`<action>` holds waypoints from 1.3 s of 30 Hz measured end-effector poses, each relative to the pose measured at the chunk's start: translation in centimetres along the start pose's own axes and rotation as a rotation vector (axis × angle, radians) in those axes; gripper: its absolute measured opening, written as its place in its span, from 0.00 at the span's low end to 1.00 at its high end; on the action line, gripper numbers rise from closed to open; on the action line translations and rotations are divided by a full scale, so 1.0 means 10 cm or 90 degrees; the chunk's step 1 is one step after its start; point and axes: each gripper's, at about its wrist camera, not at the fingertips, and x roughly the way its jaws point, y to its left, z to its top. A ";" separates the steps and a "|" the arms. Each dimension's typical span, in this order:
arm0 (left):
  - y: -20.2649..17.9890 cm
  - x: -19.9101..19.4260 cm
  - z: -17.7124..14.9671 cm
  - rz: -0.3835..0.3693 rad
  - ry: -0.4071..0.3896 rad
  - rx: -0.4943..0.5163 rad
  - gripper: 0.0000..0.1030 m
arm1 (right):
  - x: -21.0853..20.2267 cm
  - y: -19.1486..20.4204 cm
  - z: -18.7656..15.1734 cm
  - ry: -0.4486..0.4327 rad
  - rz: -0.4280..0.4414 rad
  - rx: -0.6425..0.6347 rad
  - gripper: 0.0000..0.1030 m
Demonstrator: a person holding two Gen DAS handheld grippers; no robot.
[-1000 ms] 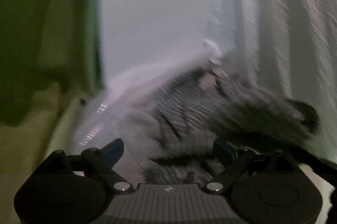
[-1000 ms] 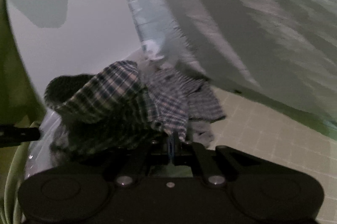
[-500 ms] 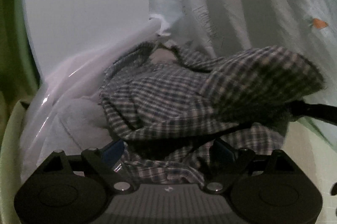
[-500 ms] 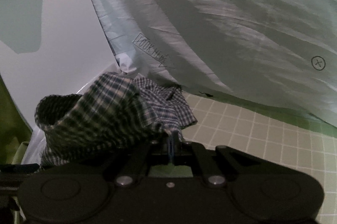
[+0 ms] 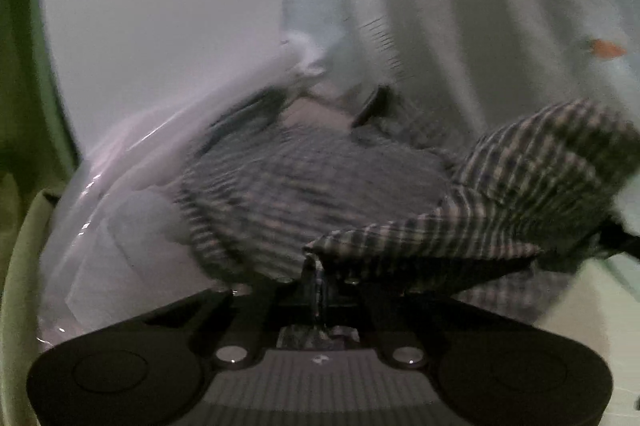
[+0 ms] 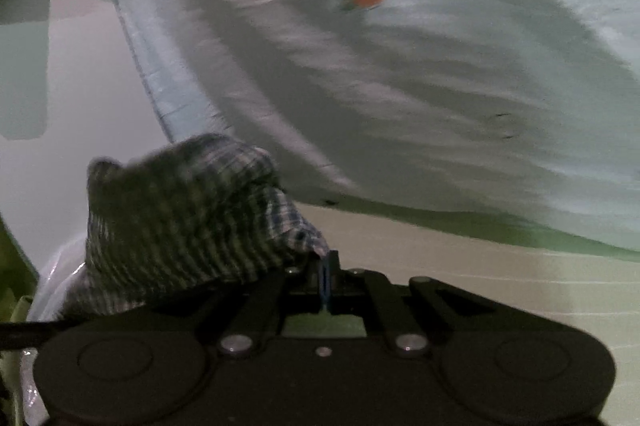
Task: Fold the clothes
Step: 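Lift the checked shirt with both grippers and carry it onto the open mat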
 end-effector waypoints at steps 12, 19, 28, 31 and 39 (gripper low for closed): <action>-1.69 -0.77 -0.39 -0.193 -0.012 0.147 0.02 | -1.51 -1.39 -0.47 -0.064 -0.145 0.109 0.01; -2.85 -1.14 -1.02 -0.312 0.039 0.203 0.02 | -2.75 -2.58 -0.76 -0.108 -0.284 0.179 0.01; -4.13 -1.58 -2.03 -0.464 0.147 0.249 0.02 | -4.30 -3.74 -1.21 -0.138 -0.460 0.198 0.01; -4.43 -1.65 -2.24 -0.476 0.159 0.269 0.02 | -4.53 -3.97 -1.24 -0.144 -0.480 0.195 0.01; -4.36 -1.46 -2.10 -0.431 0.150 0.225 0.02 | -4.46 -4.25 -1.09 -0.153 -0.427 0.150 0.01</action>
